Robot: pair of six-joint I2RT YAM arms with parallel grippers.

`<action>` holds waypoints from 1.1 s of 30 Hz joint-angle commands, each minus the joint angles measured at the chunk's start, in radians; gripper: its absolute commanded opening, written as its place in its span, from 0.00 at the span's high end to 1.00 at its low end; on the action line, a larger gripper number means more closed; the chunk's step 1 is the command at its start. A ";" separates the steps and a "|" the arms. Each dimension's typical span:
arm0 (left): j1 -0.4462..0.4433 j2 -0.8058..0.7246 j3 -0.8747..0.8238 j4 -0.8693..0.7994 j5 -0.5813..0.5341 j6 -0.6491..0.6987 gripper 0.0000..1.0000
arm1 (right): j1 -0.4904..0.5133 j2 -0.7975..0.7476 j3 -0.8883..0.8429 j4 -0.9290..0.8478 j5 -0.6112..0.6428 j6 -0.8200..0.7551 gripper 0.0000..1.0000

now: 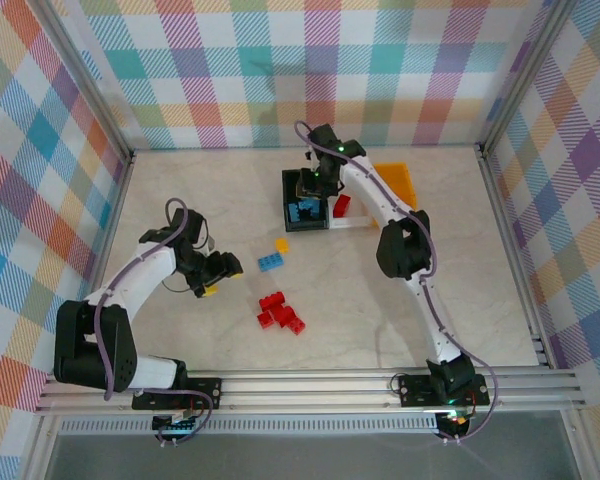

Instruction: Sort the legos into containers by color

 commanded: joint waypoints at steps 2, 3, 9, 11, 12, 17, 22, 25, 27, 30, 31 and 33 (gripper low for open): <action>0.011 0.027 0.051 -0.057 0.014 0.047 0.28 | 0.002 -0.001 0.011 0.058 -0.026 0.027 0.77; 0.012 0.033 0.058 -0.055 0.015 0.047 0.28 | 0.001 0.001 0.012 0.062 -0.027 0.029 0.77; 0.003 0.065 0.076 -0.040 0.023 0.044 0.28 | 0.002 0.004 0.013 0.073 -0.040 0.034 0.65; -0.006 0.075 0.082 -0.034 0.018 0.041 0.27 | 0.000 -0.003 0.013 0.072 -0.039 0.033 0.58; -0.014 0.083 0.086 -0.031 0.017 0.039 0.27 | -0.001 -0.009 0.014 0.069 -0.037 0.032 0.54; -0.069 0.132 0.123 -0.005 -0.004 0.023 0.18 | -0.007 -0.060 0.013 0.055 -0.037 0.025 0.48; -0.155 0.229 0.214 0.009 -0.044 0.011 0.06 | -0.007 -0.171 -0.074 0.031 -0.071 0.022 0.43; -0.204 0.301 0.279 0.008 -0.087 -0.001 0.00 | -0.006 -0.279 -0.214 0.041 -0.087 0.007 0.42; -0.229 0.356 0.318 0.011 -0.099 -0.022 0.00 | -0.006 -0.358 -0.321 0.051 -0.094 -0.008 0.42; -0.270 0.429 0.380 0.008 -0.127 -0.050 0.00 | -0.005 -0.467 -0.466 0.072 -0.098 -0.024 0.41; -0.283 0.450 0.400 0.004 -0.138 -0.054 0.00 | -0.006 -0.494 -0.501 0.077 -0.100 -0.027 0.41; -0.306 0.498 0.450 -0.016 -0.177 -0.068 0.00 | -0.006 -0.551 -0.577 0.086 -0.100 -0.032 0.41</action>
